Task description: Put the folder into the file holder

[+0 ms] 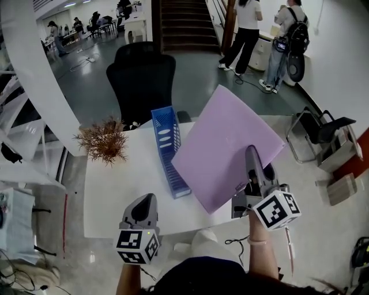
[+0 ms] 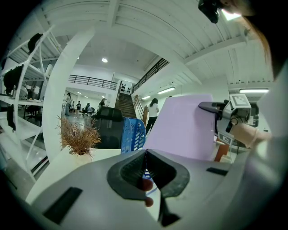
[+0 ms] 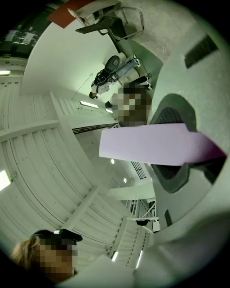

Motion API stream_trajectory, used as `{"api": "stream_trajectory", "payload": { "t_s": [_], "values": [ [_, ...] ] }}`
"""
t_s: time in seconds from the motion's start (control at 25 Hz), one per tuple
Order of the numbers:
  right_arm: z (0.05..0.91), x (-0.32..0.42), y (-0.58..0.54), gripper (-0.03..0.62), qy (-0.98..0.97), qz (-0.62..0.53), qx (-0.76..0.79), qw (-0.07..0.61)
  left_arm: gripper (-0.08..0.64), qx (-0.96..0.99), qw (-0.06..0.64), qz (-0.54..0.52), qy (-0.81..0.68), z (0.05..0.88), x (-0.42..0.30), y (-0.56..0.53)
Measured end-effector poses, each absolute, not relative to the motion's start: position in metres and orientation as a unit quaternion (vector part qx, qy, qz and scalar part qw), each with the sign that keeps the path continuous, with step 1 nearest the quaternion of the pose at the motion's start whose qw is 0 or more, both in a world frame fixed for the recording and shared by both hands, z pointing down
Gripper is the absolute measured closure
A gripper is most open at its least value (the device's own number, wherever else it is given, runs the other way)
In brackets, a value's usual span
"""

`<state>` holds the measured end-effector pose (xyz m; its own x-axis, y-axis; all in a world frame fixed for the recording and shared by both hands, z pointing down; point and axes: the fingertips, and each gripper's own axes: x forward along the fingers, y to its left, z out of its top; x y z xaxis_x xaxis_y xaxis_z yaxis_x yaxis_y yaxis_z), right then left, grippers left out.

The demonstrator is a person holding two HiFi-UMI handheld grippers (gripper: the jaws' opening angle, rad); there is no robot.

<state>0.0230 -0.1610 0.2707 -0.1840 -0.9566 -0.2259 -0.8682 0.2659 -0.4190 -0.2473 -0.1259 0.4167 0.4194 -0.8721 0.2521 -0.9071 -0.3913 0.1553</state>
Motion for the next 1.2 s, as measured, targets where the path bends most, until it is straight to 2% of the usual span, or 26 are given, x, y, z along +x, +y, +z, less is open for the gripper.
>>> {"api": "stream_trajectory", "payload": {
  "t_s": [1.2],
  "values": [
    [0.258, -0.087, -0.204, 0.459, 0.784, 0.024, -0.602, 0.150, 0.554, 0.829, 0.138, 0.061, -0.538, 0.412, -0.263, -0.170]
  ]
}}
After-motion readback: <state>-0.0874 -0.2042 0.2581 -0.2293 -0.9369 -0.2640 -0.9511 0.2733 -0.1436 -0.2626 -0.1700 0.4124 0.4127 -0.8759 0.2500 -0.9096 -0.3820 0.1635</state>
